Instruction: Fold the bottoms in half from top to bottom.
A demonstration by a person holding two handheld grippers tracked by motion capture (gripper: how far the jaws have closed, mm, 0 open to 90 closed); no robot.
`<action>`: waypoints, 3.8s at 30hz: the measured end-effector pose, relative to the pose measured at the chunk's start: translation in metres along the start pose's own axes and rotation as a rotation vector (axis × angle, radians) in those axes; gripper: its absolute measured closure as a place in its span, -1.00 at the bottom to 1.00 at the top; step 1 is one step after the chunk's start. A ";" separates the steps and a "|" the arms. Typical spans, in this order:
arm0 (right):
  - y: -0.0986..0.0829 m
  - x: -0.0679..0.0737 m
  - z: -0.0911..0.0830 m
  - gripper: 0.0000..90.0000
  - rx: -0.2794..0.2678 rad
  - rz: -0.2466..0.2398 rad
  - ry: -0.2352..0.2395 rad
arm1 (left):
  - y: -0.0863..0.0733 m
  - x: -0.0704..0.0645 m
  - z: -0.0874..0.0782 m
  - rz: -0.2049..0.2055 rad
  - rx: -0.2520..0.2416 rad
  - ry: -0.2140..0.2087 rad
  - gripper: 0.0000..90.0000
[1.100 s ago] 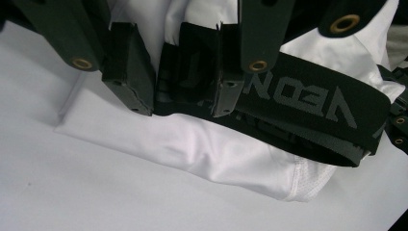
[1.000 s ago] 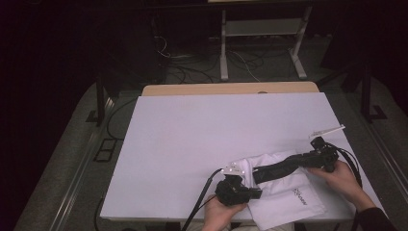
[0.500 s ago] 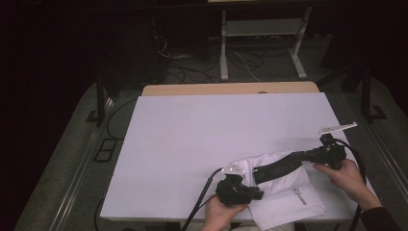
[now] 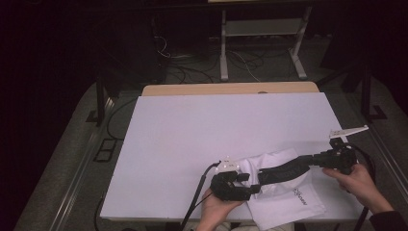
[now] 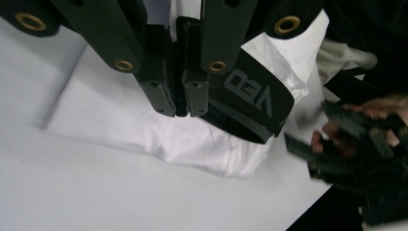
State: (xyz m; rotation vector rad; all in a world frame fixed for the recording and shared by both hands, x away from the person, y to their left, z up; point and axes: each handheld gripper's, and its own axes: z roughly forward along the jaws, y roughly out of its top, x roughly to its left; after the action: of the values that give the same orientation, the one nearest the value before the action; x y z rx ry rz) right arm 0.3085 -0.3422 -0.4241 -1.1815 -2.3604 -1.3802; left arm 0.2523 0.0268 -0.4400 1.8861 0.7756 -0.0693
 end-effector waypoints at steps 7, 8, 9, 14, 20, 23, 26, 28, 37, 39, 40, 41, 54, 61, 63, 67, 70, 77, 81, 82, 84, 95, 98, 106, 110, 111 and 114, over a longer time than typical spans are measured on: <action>-0.017 0.002 -0.005 0.81 0.050 -0.003 0.048 | 0.018 0.021 -0.007 -0.018 -0.070 -0.040 -0.46; -0.020 0.004 -0.006 0.81 0.052 -0.004 0.053 | 0.020 0.023 -0.007 -0.020 -0.075 -0.043 -0.50; -0.022 0.005 -0.008 0.80 0.055 -0.007 0.057 | 0.022 0.025 -0.007 -0.021 -0.079 -0.045 -0.53; -0.033 0.010 -0.014 0.80 0.070 -0.015 0.051 | 0.029 0.034 -0.005 -0.035 -0.097 -0.036 -0.65; -0.043 0.015 -0.016 0.79 0.098 -0.032 0.063 | 0.029 0.040 -0.007 -0.035 -0.087 -0.013 -0.71; -0.046 0.017 -0.017 0.78 0.131 -0.053 0.068 | 0.030 0.042 -0.008 -0.035 -0.090 -0.010 -0.73; -0.049 0.021 -0.017 0.77 0.168 -0.074 0.072 | 0.030 0.042 -0.009 -0.041 -0.092 -0.011 -0.74; -0.051 0.023 -0.018 0.76 0.194 -0.087 0.075 | 0.030 0.042 -0.009 -0.040 -0.093 -0.009 -0.74; -0.061 0.028 -0.021 0.75 0.217 -0.086 0.051 | 0.034 0.044 -0.010 -0.038 -0.096 -0.009 -0.74; -0.063 0.030 -0.022 0.74 0.220 -0.091 0.042 | 0.035 0.044 -0.009 -0.040 -0.099 -0.010 -0.74; -0.064 0.031 -0.022 0.74 0.224 -0.090 0.033 | 0.035 0.045 -0.009 -0.042 -0.103 -0.010 -0.74; -0.066 0.031 -0.023 0.74 0.229 -0.090 0.027 | 0.036 0.045 -0.009 -0.042 -0.103 -0.010 -0.74; -0.074 0.035 -0.025 0.25 0.230 -0.086 -0.015 | 0.036 0.048 -0.005 -0.042 -0.100 -0.012 -0.74; -0.060 0.035 -0.027 -0.15 0.177 -0.097 -0.017 | 0.036 0.048 -0.007 -0.039 -0.104 -0.012 -0.74; -0.054 0.034 -0.028 -0.18 0.153 -0.097 -0.016 | 0.036 0.048 -0.007 -0.038 -0.107 -0.011 -0.74; -0.041 0.030 -0.028 -0.18 0.113 -0.090 -0.023 | 0.036 0.048 -0.007 -0.039 -0.109 -0.012 -0.74; -0.031 0.027 -0.025 -0.15 0.092 -0.082 -0.028 | 0.036 0.048 -0.008 -0.038 -0.109 -0.014 -0.74; -0.010 0.026 -0.016 0.22 0.046 -0.084 -0.048 | 0.037 0.048 -0.009 -0.038 -0.115 -0.015 -0.74; -0.001 0.024 -0.009 0.55 0.040 -0.078 -0.055 | 0.037 0.048 -0.008 -0.038 -0.110 -0.017 -0.74; 0.002 0.023 -0.006 0.63 0.038 -0.079 -0.054 | 0.037 0.048 -0.008 -0.039 -0.112 -0.017 -0.74; 0.005 0.023 -0.001 0.77 0.048 -0.074 -0.074 | 0.037 0.048 -0.007 -0.041 -0.115 -0.018 -0.74; 0.015 0.027 0.037 0.96 0.141 -0.061 -0.083 | 0.036 0.045 -0.005 -0.039 -0.121 -0.024 -0.75; 0.015 0.029 0.048 0.96 0.176 -0.066 -0.078 | 0.036 0.045 -0.002 -0.036 -0.112 -0.028 -0.75; 0.014 0.031 0.065 0.96 0.255 -0.057 -0.065 | 0.035 0.044 0.001 -0.034 -0.101 -0.036 -0.75; 0.012 0.033 0.067 0.97 0.271 -0.049 -0.046 | 0.035 0.044 0.001 -0.031 -0.102 -0.039 -0.75; 0.012 0.034 0.066 0.97 0.269 -0.051 -0.038 | 0.035 0.044 0.001 -0.031 -0.102 -0.040 -0.75; 0.009 0.038 0.062 0.97 0.249 -0.052 -0.007 | 0.034 0.044 0.002 -0.034 -0.101 -0.039 -0.75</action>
State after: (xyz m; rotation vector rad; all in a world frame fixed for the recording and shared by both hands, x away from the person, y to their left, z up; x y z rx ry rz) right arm 0.3038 -0.2694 -0.4336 -1.0647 -2.4949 -1.0574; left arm 0.3062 0.0379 -0.4301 1.7711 0.7701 -0.0866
